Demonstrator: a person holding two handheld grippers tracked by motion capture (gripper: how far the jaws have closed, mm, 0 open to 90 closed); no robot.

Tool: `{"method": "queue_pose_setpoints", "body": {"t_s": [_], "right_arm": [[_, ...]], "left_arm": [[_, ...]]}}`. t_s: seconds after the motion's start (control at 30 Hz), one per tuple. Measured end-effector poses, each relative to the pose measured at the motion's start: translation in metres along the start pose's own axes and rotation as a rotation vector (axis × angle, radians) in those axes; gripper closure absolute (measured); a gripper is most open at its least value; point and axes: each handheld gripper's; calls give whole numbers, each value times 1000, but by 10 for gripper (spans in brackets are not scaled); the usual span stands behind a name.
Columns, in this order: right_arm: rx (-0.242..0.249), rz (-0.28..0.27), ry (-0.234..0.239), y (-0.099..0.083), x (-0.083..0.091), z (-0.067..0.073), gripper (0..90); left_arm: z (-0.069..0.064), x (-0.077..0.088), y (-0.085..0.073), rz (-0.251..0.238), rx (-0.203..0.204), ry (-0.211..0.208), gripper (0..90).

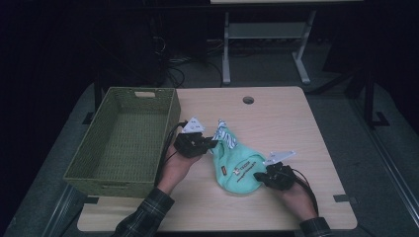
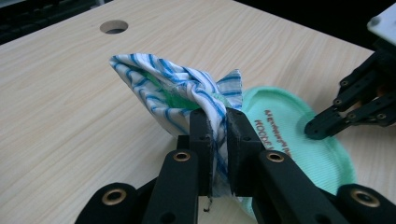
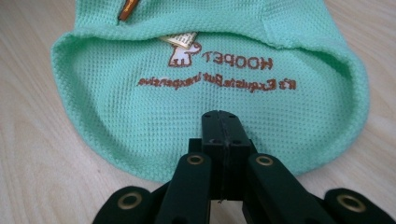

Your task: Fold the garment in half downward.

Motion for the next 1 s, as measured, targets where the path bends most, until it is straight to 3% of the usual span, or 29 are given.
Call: {"method": "queue_pose_setpoints", "body": {"t_s": [0.13, 0.37, 0.67, 1.0], "right_arm": [[5, -3, 3, 2, -2, 2, 898], [6, -2, 6, 3, -3, 2, 898], [0, -8, 8, 3, -3, 1, 898], [-45, -81, -41, -2, 21, -15, 898]], "left_arm": [[-4, 0, 2, -8, -6, -27, 819], [-18, -4, 9, -13, -51, -94, 819], [-43, -20, 11, 19, -105, -174, 818], [-62, -38, 3, 73, -142, -228, 817]]}}
Point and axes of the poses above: each handheld gripper's, and its own axes: x roughly backward along the jaws, y roughly out of its top, z roughly to its left, and after that the axes turned 6 degrees about -x, right-handed
